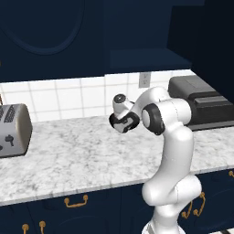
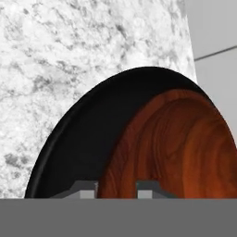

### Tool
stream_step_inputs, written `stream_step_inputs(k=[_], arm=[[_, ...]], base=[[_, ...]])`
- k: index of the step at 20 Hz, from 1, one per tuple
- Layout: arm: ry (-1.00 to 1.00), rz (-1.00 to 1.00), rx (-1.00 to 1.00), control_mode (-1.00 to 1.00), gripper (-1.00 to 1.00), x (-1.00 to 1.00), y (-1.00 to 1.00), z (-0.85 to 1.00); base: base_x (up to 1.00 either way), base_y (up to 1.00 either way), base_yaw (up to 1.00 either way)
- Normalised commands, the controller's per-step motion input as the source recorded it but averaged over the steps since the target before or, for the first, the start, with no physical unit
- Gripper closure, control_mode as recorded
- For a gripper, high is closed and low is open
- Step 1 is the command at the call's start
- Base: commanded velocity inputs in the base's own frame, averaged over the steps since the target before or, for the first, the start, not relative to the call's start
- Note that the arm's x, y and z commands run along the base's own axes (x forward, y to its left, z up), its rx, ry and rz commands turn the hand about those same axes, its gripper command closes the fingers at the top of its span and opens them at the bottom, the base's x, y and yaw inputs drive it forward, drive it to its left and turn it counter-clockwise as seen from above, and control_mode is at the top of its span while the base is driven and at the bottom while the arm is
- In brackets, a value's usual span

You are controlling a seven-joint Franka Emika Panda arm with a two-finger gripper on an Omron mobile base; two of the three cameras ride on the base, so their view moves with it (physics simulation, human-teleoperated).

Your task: Pick up the bowls on the counter and stack them on top of one another in the open cabinet. Place the smaller bowl on top of the larger bowl.

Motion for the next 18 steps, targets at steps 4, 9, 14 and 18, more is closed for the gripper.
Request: stream_step_inputs(k=[4,9,14,18], arm=[[-0.07,-0.01,0.00,-1.00,-1.00,-0.10,0.00,0.49],[0.01,0.00,0.01,-1.00,-1.00,-0.05,-0.02,0.25],[-0.04,0.00,0.00,-1.00,-1.00,-0.02,-0.02,0.36],[-0.03,0.00,0.01,-1.00,-1.00,-0.14,-0.04,0.33]], base=[[0.00,0.00,0.00],[0.00,0.00,0.00],[0.00,0.00,0.00],[0.00,0.00,0.00]])
